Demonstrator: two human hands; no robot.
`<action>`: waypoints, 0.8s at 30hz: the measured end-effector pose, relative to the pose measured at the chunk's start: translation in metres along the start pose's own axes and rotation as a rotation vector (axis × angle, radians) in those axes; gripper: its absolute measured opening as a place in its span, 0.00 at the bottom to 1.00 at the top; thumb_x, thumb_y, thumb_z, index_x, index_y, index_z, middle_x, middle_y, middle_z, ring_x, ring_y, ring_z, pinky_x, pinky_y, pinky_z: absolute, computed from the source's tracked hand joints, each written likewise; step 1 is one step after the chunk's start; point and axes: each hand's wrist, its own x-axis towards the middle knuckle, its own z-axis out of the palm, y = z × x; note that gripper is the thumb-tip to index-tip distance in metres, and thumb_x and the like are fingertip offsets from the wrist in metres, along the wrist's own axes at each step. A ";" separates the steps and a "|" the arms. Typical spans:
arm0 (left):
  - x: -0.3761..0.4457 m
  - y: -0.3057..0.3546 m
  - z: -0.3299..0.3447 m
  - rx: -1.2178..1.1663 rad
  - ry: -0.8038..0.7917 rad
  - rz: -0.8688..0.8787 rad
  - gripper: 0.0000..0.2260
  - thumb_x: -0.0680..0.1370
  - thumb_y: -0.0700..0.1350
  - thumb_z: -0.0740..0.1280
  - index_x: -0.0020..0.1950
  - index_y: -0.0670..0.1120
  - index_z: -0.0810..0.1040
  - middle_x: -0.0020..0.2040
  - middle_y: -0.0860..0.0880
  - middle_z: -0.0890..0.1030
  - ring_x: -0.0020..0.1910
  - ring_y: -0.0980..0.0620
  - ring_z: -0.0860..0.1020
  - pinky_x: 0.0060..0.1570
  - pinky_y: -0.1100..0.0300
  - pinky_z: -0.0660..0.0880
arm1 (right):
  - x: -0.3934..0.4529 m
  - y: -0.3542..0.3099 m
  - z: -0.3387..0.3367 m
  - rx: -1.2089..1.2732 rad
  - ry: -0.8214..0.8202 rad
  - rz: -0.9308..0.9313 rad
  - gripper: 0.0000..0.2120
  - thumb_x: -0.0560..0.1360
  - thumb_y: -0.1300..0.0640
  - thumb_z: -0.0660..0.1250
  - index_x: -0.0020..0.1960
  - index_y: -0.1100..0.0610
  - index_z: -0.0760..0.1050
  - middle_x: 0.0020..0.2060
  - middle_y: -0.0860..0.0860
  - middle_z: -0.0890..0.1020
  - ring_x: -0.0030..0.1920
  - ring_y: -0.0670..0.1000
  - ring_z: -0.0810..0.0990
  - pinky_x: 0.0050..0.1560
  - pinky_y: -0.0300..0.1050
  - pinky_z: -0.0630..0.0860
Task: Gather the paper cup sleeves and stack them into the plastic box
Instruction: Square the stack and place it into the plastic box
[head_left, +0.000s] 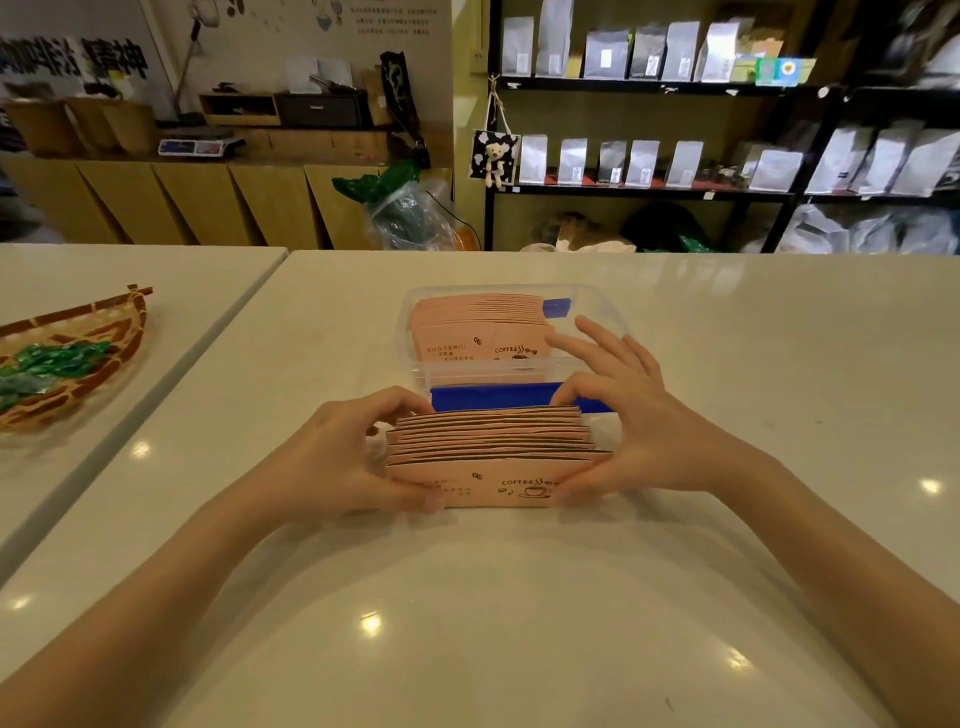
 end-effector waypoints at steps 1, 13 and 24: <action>-0.001 -0.001 0.000 0.005 -0.005 -0.004 0.22 0.60 0.54 0.76 0.48 0.65 0.71 0.45 0.72 0.78 0.51 0.73 0.71 0.45 0.76 0.69 | 0.000 0.000 0.000 0.002 -0.013 -0.009 0.24 0.55 0.36 0.72 0.48 0.39 0.71 0.71 0.36 0.50 0.68 0.34 0.34 0.67 0.41 0.27; -0.003 0.002 0.018 -0.181 0.054 0.037 0.19 0.65 0.47 0.75 0.47 0.67 0.73 0.48 0.72 0.78 0.48 0.68 0.78 0.45 0.74 0.74 | 0.001 -0.003 0.018 -0.053 0.103 -0.012 0.31 0.58 0.30 0.65 0.59 0.31 0.61 0.75 0.44 0.48 0.71 0.41 0.35 0.69 0.46 0.29; -0.004 0.004 0.025 -0.121 0.193 -0.054 0.28 0.56 0.59 0.75 0.51 0.63 0.66 0.52 0.62 0.76 0.50 0.68 0.74 0.45 0.70 0.72 | -0.002 0.001 0.006 -0.051 0.063 0.022 0.29 0.55 0.34 0.71 0.52 0.40 0.68 0.75 0.44 0.48 0.67 0.36 0.31 0.69 0.46 0.30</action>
